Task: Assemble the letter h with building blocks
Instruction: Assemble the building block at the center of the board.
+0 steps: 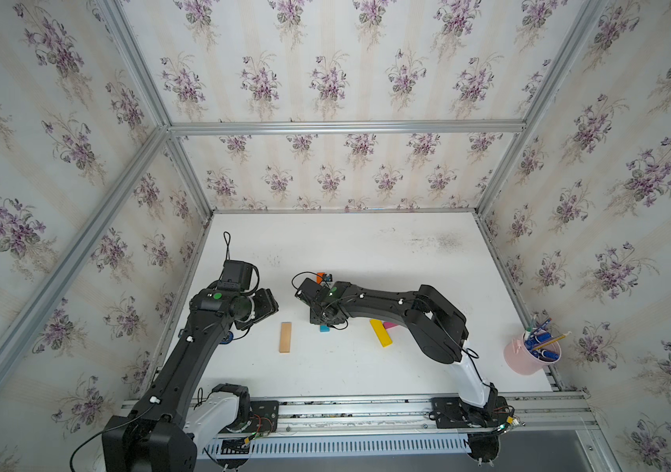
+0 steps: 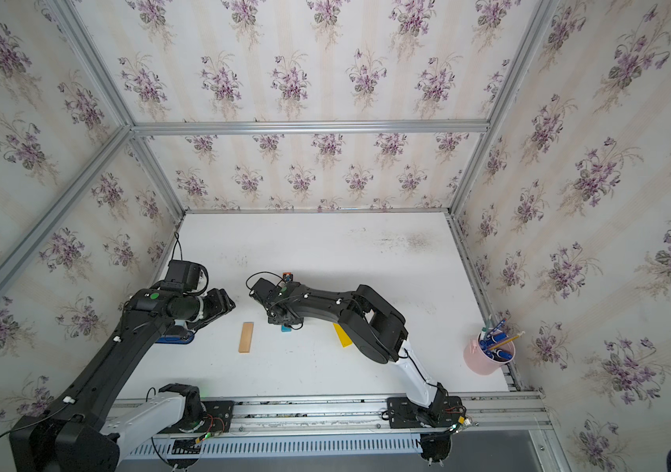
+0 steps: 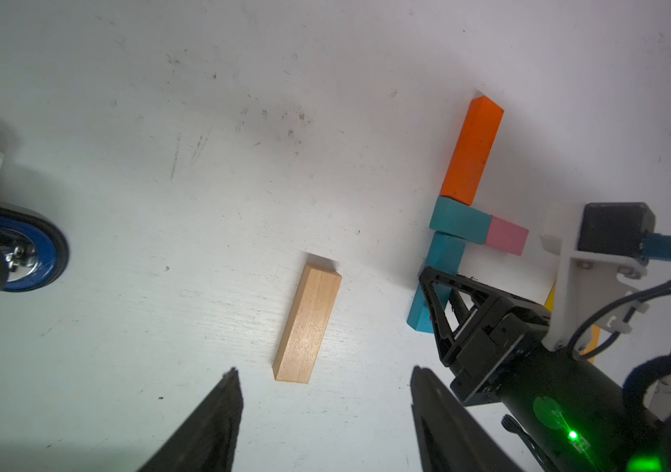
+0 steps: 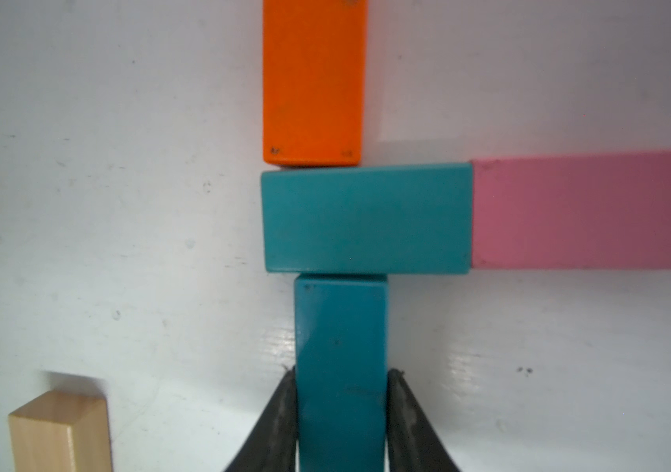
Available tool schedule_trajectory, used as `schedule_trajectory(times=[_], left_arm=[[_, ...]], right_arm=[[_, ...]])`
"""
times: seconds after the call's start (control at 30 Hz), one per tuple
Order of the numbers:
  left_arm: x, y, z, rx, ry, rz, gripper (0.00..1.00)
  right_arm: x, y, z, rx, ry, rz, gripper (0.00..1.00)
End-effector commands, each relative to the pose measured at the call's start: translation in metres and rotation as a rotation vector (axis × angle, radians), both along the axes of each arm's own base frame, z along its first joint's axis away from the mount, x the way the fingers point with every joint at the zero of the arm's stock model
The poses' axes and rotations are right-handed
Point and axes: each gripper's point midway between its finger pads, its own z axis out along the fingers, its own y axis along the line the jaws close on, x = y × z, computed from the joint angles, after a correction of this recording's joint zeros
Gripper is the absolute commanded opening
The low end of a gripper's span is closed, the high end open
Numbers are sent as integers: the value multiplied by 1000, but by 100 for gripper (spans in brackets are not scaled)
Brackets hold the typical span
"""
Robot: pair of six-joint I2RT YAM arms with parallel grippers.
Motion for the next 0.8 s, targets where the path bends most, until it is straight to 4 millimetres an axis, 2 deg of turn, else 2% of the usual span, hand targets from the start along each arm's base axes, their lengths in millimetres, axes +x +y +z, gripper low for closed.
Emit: schedule_trajectory(times=[0.0, 0.33, 0.77], left_arm=[[5, 0, 3, 4, -24, -11, 68], [6, -1, 3, 0, -23, -14, 68], [6, -2, 4, -5, -25, -23, 77]], right_arm=[[-18, -2, -15, -13, 95, 25, 34], [-15, -5, -17, -34, 91, 6, 34], [-11, -10, -18, -34, 92, -17, 34]])
